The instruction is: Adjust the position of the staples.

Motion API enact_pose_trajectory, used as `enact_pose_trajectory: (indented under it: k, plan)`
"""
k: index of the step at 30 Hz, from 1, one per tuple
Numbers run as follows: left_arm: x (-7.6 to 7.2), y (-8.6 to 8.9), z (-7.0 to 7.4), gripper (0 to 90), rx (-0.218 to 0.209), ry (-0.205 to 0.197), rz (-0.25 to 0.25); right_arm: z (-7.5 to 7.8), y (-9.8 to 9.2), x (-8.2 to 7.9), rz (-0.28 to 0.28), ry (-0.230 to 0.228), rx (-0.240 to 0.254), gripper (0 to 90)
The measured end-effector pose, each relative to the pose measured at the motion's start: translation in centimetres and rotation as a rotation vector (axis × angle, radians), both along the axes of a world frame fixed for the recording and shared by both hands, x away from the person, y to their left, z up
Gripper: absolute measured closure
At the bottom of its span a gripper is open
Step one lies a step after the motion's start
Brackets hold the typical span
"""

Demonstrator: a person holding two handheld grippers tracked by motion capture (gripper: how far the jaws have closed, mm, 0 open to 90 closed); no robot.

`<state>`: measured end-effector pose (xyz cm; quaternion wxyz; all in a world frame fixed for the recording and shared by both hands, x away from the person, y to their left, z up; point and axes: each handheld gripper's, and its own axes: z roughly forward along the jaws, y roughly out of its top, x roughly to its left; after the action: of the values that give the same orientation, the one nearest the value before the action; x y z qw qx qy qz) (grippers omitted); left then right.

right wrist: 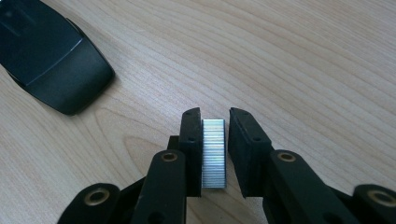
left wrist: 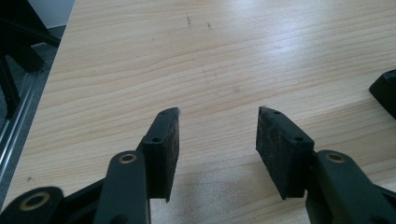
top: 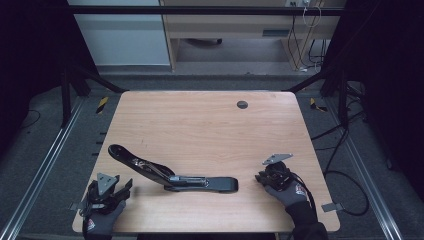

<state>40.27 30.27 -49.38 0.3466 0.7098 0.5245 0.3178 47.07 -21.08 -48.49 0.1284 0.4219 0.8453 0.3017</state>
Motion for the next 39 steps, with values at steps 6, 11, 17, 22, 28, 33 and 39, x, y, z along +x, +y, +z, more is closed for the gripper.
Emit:
enact_pose_trajectory:
  k: [6,11,17,22,28,33,39]
  plan:
    - [0.0,0.0,0.0,48.8,0.002,0.003,-0.002,0.7,-0.3,-0.8,-0.036,-0.016,0.032,73.8]
    - [0.0,0.0,0.0,48.8,0.003,0.004,-0.002,0.4,-0.5,-1.1,-0.066,-0.004,0.033,73.8]
    - [0.0,-0.1,0.0,48.7,0.001,0.005,-0.002,0.2,-0.4,-1.0,-0.084,0.009,0.034,73.8]
    - [0.0,0.0,0.0,48.7,0.000,0.006,-0.002,0.1,-0.3,-0.7,-0.092,0.008,0.030,75.3]
    - [0.0,0.0,0.0,48.7,0.003,0.006,-0.002,0.0,-0.2,-0.6,-0.097,0.015,0.036,76.3]
    - [0.0,0.0,0.0,48.7,0.003,0.006,-0.002,0.0,-0.1,-0.5,-0.086,0.009,0.029,77.3]
    - [0.0,0.0,0.0,48.7,0.000,0.007,-0.002,0.2,0.1,-0.5,-0.077,0.018,0.022,78.2]
